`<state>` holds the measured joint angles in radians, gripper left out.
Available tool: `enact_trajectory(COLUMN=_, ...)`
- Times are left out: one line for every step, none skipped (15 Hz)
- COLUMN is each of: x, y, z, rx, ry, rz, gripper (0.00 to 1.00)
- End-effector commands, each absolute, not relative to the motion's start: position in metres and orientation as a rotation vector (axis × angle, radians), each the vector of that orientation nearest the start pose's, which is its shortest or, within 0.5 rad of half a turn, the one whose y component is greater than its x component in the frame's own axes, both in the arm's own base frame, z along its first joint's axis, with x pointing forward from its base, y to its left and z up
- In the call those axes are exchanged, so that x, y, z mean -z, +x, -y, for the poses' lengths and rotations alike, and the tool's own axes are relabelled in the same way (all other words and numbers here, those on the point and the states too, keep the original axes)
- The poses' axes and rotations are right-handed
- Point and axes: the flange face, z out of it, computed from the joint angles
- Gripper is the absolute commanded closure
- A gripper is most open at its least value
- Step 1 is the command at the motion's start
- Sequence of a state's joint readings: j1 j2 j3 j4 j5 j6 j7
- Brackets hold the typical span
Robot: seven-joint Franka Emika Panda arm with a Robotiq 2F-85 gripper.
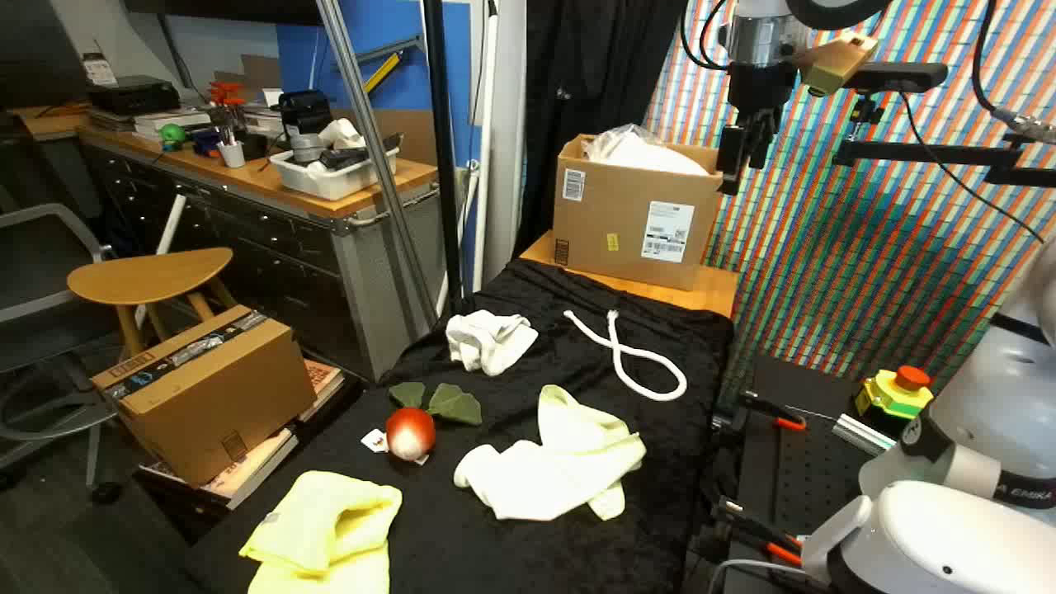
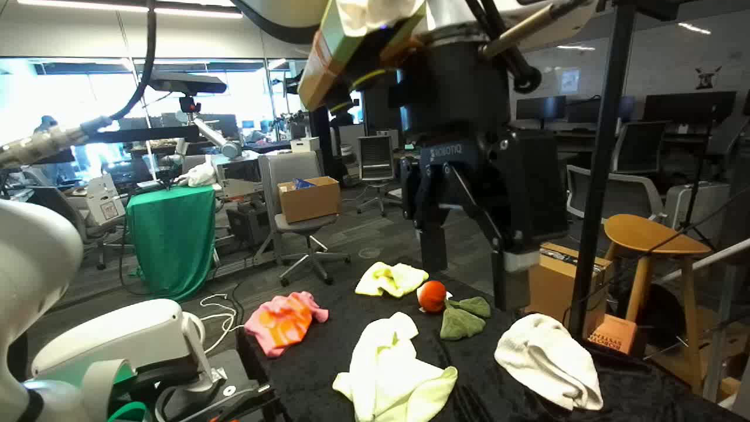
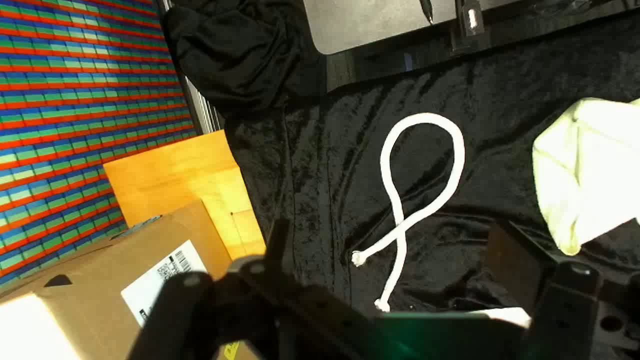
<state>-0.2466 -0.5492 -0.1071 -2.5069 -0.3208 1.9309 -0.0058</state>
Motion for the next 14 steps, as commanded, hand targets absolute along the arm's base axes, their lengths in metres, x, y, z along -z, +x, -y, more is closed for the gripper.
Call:
enact_trajectory(x=-0.471, y=0.348, z=0.154, rx=-0.108, ry=-3.356, rz=-0.361, gripper=0.00)
enact_trajectory(x=-0.473, y=0.349, z=0.154, rx=-0.100, ry=-3.357, rz=-0.363, gripper=0.00)
enact_trajectory(x=-0.475, y=0.349, z=0.154, rx=-0.094, ry=-3.357, rz=-0.365, gripper=0.00)
enact_trajectory(x=-0.476, y=0.349, z=0.154, rx=-0.091, ry=-3.358, rz=-0.365, gripper=0.00)
enact_trajectory(x=-0.474, y=0.351, z=0.155, rx=-0.090, ry=-3.357, rz=-0.370, gripper=0.00)
enact_trajectory(x=-0.468, y=0.356, z=0.156, rx=-0.084, ry=-3.359, rz=-0.378, gripper=0.00)
enact_trajectory(x=-0.462, y=0.362, z=0.157, rx=-0.086, ry=-3.351, rz=-0.379, gripper=0.00)
enact_trajectory(x=-0.454, y=0.371, z=0.159, rx=-0.086, ry=-3.345, rz=-0.363, gripper=0.00)
enact_trajectory(x=-0.444, y=0.378, z=0.161, rx=-0.074, ry=-3.341, rz=-0.363, gripper=0.00)
enact_trajectory(x=-0.435, y=0.386, z=0.162, rx=-0.075, ry=-3.332, rz=-0.341, gripper=0.00)
enact_trajectory(x=-0.421, y=0.394, z=0.165, rx=-0.068, ry=-3.321, rz=-0.327, gripper=0.00)
enact_trajectory(x=-0.407, y=0.401, z=0.166, rx=-0.061, ry=-3.316, rz=-0.320, gripper=0.00)
enact_trajectory(x=-0.393, y=0.408, z=0.168, rx=-0.059, ry=-3.302, rz=-0.313, gripper=0.00)
enact_trajectory(x=-0.378, y=0.415, z=0.169, rx=-0.075, ry=-3.287, rz=-0.318, gripper=0.00)
